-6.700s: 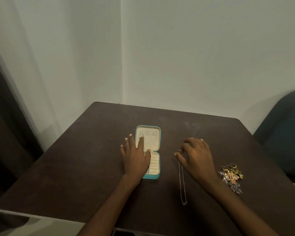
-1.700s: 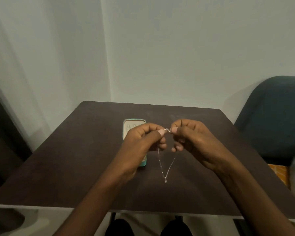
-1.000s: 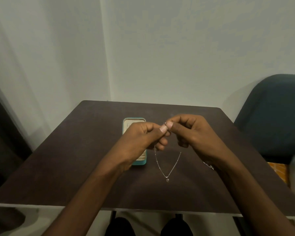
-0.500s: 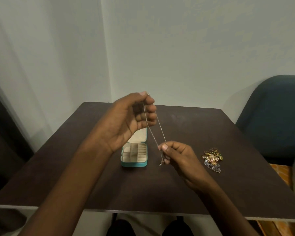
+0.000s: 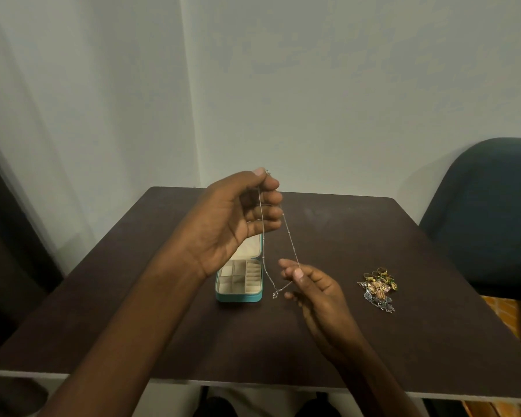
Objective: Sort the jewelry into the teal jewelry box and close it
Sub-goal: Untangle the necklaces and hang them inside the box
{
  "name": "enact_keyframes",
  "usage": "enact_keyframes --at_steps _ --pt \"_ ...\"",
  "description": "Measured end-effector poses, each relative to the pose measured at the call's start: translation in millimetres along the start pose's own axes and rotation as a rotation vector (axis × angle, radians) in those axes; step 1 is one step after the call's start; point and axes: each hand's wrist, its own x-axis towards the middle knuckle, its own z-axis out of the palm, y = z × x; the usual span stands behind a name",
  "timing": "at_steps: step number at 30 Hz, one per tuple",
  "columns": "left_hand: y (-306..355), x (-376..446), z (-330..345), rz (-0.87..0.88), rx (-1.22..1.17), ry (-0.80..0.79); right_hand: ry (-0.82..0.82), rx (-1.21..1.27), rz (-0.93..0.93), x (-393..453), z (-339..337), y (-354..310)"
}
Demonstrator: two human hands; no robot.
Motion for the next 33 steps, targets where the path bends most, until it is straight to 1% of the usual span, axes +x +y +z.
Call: enact_keyframes --at_steps 2,5,9,12,14,16,18,20,24,26,28,29,31,33 --pt "1 0 1 0.018 0.013 0.003 -0.045 0.099 0.056 0 -3 3" --pt "2 0 2 0.03 0.018 0.001 -0.057 0.19 0.115 -3 -3 4" --pt "1 2 1 0.027 0.0 -0.002 -0.039 0.18 0.155 -8 -2 10" --pt "1 3 0 0.026 -0.018 0.016 -0.019 0.226 0.159 -10 -5 17" --pt "2 3 -1 0.023 -0.034 0.035 -0.001 0.258 0.129 -10 -6 20" --pt "2 4 -3 0.01 -0.069 0.06 0.057 0.3 0.082 -9 -8 22" --pt "1 6 -6 -0.012 -0.132 0.086 0.123 0.341 0.008 -7 -10 18" --pt "0 8 -11 -0.042 -0.208 0.105 0.15 0.403 -0.065 -6 -11 8" --pt "-4 11 -15 -0.13 -0.364 0.137 0.076 0.663 -0.121 -7 -10 -14" --pt "-6 12 -16 -0.159 -0.444 0.142 0.032 0.692 -0.149 -8 -7 -21" --pt "-6 13 -16 -0.151 -0.495 0.149 0.019 0.582 -0.166 -10 -6 -25" --pt "-5 14 -17 -0.137 -0.504 0.153 0.03 0.445 -0.175 -12 -7 -26" --pt "-5 14 -17 -0.107 -0.485 0.158 0.058 -0.011 -0.246 -16 -9 -28" --pt "-9 13 -14 -0.081 -0.401 0.15 0.034 -0.444 -0.368 -18 -9 -30"
